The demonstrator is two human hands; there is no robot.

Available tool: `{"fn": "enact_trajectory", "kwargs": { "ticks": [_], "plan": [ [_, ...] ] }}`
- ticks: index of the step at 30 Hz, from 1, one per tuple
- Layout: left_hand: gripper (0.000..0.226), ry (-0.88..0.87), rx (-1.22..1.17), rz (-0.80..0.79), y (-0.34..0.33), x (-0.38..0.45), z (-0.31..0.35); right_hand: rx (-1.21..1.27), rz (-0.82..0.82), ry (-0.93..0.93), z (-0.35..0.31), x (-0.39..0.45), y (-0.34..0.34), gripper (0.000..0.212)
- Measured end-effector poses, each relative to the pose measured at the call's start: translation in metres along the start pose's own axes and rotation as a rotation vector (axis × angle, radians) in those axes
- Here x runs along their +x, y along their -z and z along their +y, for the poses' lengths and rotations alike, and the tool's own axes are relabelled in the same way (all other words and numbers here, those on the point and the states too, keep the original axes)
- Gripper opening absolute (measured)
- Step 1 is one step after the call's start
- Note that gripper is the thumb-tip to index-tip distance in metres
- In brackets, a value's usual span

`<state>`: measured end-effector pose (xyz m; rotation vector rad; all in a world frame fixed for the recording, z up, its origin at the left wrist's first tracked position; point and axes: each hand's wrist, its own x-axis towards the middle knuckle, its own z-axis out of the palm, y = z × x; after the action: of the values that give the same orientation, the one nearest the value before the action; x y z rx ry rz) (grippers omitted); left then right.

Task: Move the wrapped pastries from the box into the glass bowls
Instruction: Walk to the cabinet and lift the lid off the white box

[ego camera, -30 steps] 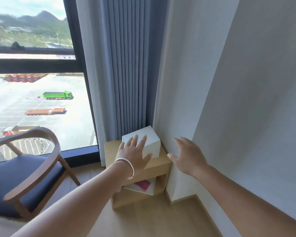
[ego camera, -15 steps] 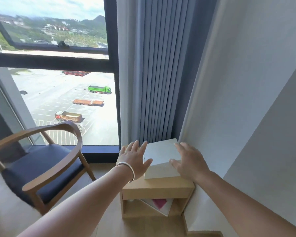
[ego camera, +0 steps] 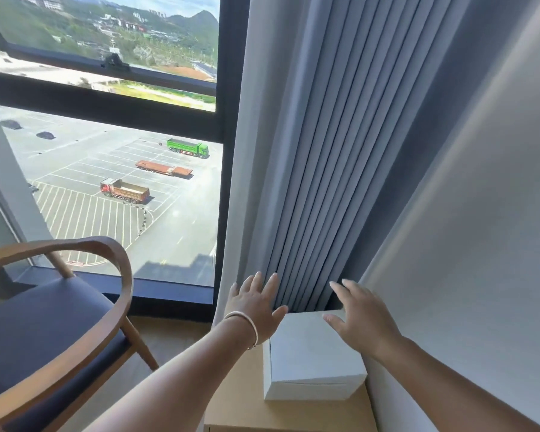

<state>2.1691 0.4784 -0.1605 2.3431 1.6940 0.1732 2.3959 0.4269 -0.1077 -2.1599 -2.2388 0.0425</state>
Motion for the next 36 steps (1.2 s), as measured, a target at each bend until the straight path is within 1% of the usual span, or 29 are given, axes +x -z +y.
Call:
{"fn": "enact_trajectory", "kwargs": {
  "ticks": [5,10,15,21,24,26,31,32,34,36],
  "plan": [
    [0.072,0.031,0.032,-0.057,-0.016,0.033,-0.013,-0.009,-0.043,0.018,0.013,0.041,-0.018,0.069],
    [0.073,0.092,0.066,-0.128,-0.038,0.056,-0.008,-0.030,-0.093,0.061,0.039,0.065,-0.042,0.069],
    [0.073,0.148,0.026,-0.165,-0.058,0.067,0.012,-0.025,-0.120,0.092,0.068,0.088,-0.059,0.068],
    [0.074,0.234,-0.019,-0.292,-0.100,0.083,0.019,-0.053,-0.208,0.088,0.095,0.114,-0.099,0.070],
    [0.074,0.300,-0.107,-0.366,-0.131,0.084,0.022,-0.082,-0.272,0.083,0.109,0.126,-0.127,0.071],
    [0.076,0.381,-0.206,-0.419,-0.155,0.084,0.021,-0.108,-0.315,0.081,0.117,0.135,-0.146,0.071],
    [0.080,0.670,-0.581,-0.535,-0.217,0.077,0.023,-0.148,-0.427,0.058,0.140,0.155,-0.193,0.070],
    [0.080,0.728,-0.652,-0.537,-0.228,0.075,0.027,-0.146,-0.453,0.051,0.145,0.160,-0.201,0.070],
    [0.082,0.885,-0.793,-0.486,-0.249,0.073,0.035,-0.139,-0.498,0.028,0.154,0.170,-0.216,0.070],
    [0.078,1.132,-0.934,-0.394,-0.266,0.072,0.047,-0.141,-0.534,0.021,0.162,0.182,-0.227,0.070]
  ]
}}
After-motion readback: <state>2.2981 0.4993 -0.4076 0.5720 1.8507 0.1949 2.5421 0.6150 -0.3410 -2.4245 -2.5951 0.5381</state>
